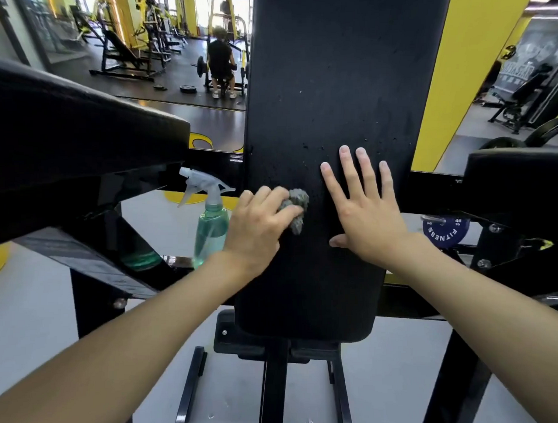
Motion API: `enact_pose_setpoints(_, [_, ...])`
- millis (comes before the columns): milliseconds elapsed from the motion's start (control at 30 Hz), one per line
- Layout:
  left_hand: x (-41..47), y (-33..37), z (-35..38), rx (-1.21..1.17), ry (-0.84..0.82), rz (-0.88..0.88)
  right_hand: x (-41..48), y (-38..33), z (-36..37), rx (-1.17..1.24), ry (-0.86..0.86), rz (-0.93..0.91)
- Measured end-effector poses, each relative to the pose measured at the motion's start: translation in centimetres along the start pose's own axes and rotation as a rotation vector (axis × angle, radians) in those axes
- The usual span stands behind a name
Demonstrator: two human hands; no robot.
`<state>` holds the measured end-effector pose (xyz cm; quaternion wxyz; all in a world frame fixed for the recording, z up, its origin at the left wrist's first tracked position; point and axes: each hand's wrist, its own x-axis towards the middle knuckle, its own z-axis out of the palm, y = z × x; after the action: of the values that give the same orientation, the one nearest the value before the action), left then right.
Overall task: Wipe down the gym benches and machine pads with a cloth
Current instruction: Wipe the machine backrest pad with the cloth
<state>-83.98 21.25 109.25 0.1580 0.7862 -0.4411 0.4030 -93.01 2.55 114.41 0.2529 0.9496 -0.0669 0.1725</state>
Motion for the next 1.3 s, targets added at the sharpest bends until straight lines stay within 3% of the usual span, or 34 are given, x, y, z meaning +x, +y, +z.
enact_pose_setpoints(133, [-2.0,0.2,-0.6,0.058,-0.173,0.3,-0.1,0.0,0.1,0.014,0.003,0.003])
enact_pose_setpoints(167, [-1.0,-0.7,-1.1,0.085,-0.174,0.287,-0.1,-0.1,0.1,0.016,0.002,0.005])
enact_pose_setpoints(333, [-0.7,-1.1,-0.7,0.023,0.007,-0.106,-0.4,-0.3,0.2,0.017,0.005,0.003])
enact_pose_setpoints(500, [-3.7,-0.2,-0.9,0.054,-0.194,0.259,-0.6,-0.4,0.1,0.015,0.001,0.001])
enact_pose_setpoints(567, [-1.6,-2.1,-2.1,0.103,-0.189,0.209,-0.5,-0.5,0.1,0.017,-0.003,0.006])
enact_pose_setpoints(700, [-0.2,-2.9,-2.0,0.064,-0.044,-0.099,-0.7,-0.5,0.2,0.018,0.004,0.005])
enact_pose_setpoints(767, [-2.1,-1.3,-1.1,0.06,-0.065,-0.061,-0.7,-0.5,0.3,0.021,0.009,-0.004])
enact_pose_setpoints(900, [-3.1,-2.0,-2.3,0.09,-0.21,0.201,-0.8,-0.8,0.3,0.018,0.001,0.002])
enact_pose_setpoints(1000, [-1.3,-4.0,-2.7,0.073,-0.129,0.014,-0.8,-0.8,0.5,0.015,0.005,0.003])
enact_pose_setpoints(1100, [-3.4,-1.6,-1.0,-0.059,-0.069,-0.192,-1.0,-0.8,0.7,0.025,0.018,0.0])
enact_pose_setpoints(1233, [-5.7,-1.2,-1.4,-0.1,-0.186,0.04,-1.0,-0.9,0.8,0.043,0.034,0.007])
enact_pose_setpoints(1300, [-4.4,-2.7,-2.0,-0.086,-0.196,0.068,-1.0,-1.0,0.9,0.056,0.038,0.0])
